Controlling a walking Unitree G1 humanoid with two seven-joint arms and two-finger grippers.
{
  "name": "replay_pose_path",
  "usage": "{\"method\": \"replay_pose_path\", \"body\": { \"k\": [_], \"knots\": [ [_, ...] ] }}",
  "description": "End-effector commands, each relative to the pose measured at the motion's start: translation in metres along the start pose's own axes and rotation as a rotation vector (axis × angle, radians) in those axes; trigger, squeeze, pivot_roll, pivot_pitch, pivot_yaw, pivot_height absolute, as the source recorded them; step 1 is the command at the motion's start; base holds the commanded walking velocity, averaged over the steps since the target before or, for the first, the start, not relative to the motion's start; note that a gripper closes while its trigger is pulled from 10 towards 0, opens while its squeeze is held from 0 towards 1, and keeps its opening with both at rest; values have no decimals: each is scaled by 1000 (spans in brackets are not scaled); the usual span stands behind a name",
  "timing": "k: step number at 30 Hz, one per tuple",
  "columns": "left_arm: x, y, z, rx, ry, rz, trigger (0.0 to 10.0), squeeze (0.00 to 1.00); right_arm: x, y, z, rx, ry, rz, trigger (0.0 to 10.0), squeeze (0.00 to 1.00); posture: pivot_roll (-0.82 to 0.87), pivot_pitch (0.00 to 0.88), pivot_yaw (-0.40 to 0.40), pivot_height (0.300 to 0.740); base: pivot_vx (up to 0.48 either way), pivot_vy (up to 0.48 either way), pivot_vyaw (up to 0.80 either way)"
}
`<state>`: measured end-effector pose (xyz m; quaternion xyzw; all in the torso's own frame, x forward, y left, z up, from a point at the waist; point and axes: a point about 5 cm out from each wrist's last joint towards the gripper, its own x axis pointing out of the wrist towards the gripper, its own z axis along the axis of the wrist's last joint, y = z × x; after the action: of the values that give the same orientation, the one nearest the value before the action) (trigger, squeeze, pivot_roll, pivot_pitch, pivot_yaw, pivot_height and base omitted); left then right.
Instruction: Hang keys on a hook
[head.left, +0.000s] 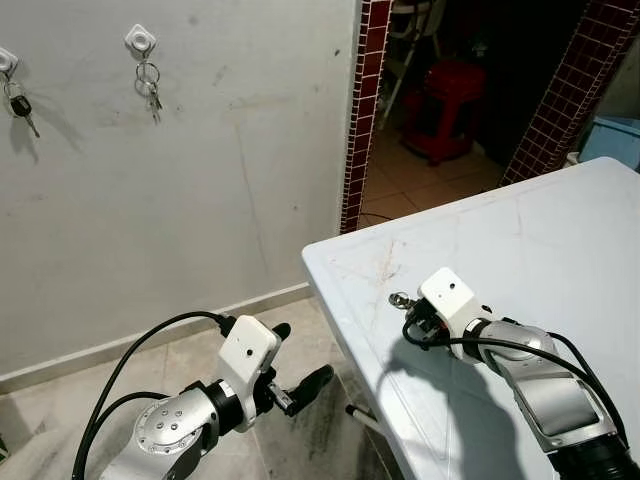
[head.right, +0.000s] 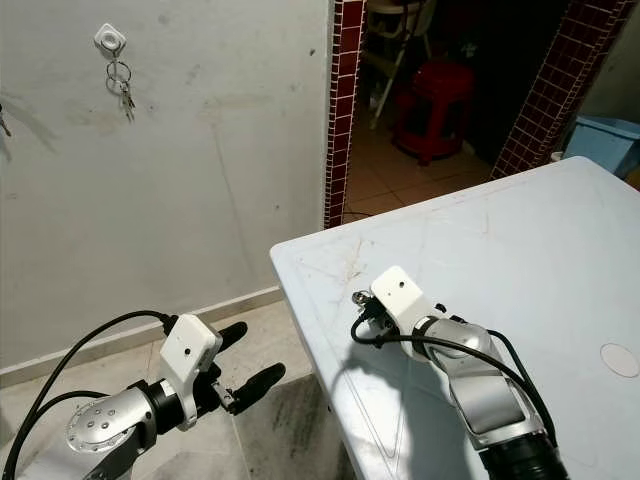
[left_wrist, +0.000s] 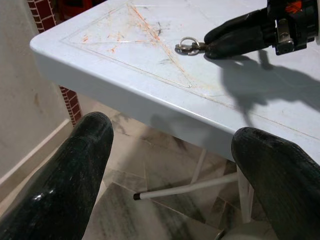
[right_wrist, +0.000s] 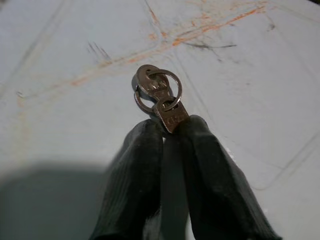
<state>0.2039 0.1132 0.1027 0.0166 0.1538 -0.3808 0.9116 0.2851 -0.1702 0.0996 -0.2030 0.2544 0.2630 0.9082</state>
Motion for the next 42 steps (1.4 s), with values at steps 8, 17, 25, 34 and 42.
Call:
{"method": "replay_pose_path", "body": {
  "k": [8, 17, 25, 34, 42],
  "knots": [
    [-2, 0, 2, 22, -4, 13, 10000, 0, 5, 7, -25, 153, 89, 51, 0, 0, 82, 15, 3, 740, 0, 0, 0],
    [-2, 1, 1, 33, 4, 12, 10000, 0, 6, -1, -19, 174, 54, -6, 0, 0, 85, 11, 5, 740, 0, 0, 0],
    [-3, 2, 0, 34, 8, 15, 10000, 0, 4, -6, -3, 194, -17, -28, 0, 0, 83, 12, 10, 740, 0, 0, 0],
    [-2, 3, 0, 38, 10, 14, 10000, 0, -2, -17, 12, 175, -85, -79, 0, 153, 76, 21, 13, 740, 0, 0, 0],
    [-2, 3, 0, 37, 12, 16, 10000, 0, -3, -11, 9, 101, -81, -45, 10000, 1000, 78, 21, 14, 740, 0, 0, 0]
  ]
}}
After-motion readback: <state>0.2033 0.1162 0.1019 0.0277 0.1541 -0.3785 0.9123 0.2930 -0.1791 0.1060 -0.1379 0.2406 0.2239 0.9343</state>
